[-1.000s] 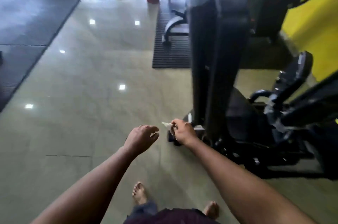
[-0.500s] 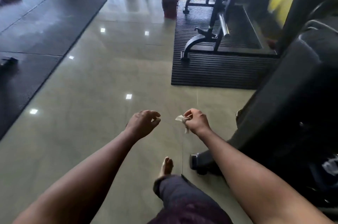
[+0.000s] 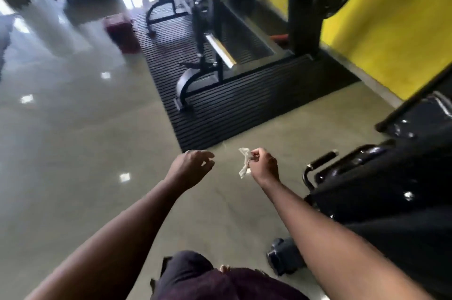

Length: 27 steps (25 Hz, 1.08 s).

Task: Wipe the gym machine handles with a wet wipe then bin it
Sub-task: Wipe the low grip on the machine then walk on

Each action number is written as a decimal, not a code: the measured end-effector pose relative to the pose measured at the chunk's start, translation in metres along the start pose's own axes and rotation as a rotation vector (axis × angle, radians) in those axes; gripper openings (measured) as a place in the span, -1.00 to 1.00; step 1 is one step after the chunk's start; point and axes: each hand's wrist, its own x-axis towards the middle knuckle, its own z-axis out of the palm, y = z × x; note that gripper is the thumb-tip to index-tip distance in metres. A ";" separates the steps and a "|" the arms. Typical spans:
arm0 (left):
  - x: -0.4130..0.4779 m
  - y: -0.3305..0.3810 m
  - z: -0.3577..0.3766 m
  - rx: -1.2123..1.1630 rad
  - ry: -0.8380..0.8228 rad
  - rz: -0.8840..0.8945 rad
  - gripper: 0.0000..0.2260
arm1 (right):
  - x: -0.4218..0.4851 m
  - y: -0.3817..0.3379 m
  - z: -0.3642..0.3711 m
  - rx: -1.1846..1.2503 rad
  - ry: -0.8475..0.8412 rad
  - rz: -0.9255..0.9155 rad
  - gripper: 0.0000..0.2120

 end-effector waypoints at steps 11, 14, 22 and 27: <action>0.332 0.091 0.017 0.129 -0.453 0.720 -0.76 | 0.161 0.006 -0.045 0.341 0.685 0.575 -0.77; 0.381 0.137 0.041 0.167 -0.561 0.880 -0.75 | 0.181 0.024 -0.048 0.415 0.802 0.716 -0.83; 0.473 0.274 0.161 0.336 -0.771 1.207 -0.74 | 0.245 0.108 -0.085 0.624 1.128 1.028 -0.89; 0.481 0.357 0.238 0.586 -0.912 1.564 -0.69 | 0.257 0.146 -0.073 0.751 1.354 1.215 -0.78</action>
